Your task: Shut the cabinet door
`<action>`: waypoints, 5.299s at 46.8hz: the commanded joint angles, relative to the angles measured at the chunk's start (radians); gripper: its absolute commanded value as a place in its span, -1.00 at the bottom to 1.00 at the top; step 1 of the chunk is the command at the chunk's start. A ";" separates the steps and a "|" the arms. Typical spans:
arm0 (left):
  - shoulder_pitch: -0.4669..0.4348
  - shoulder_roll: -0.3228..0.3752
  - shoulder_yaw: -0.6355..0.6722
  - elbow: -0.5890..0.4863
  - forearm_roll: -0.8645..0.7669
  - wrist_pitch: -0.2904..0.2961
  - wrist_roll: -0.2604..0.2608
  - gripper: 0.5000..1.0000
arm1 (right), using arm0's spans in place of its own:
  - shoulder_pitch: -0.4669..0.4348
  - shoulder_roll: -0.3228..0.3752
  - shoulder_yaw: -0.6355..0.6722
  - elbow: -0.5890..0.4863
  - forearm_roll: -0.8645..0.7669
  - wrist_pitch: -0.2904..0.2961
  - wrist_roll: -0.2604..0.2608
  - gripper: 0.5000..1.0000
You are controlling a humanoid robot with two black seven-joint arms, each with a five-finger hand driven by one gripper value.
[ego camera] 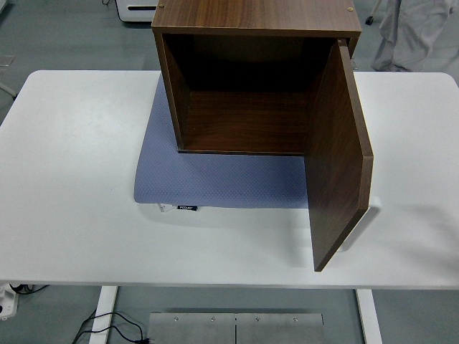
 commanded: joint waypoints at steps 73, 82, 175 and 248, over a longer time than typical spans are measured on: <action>0.000 0.000 0.000 0.000 0.000 0.000 0.000 1.00 | -0.001 0.209 -0.067 0.239 -0.320 -0.011 0.000 1.00; 0.000 0.000 0.000 0.000 0.000 0.000 0.000 1.00 | 0.019 0.249 -0.089 0.250 -0.346 -0.014 0.000 1.00; 0.000 0.000 0.000 0.000 0.000 0.000 0.000 1.00 | 0.313 0.507 -0.385 0.219 -0.412 -0.256 0.000 1.00; 0.000 0.000 0.000 0.000 0.000 0.000 0.000 1.00 | 0.519 0.666 -0.503 0.044 -0.410 -0.399 -0.017 1.00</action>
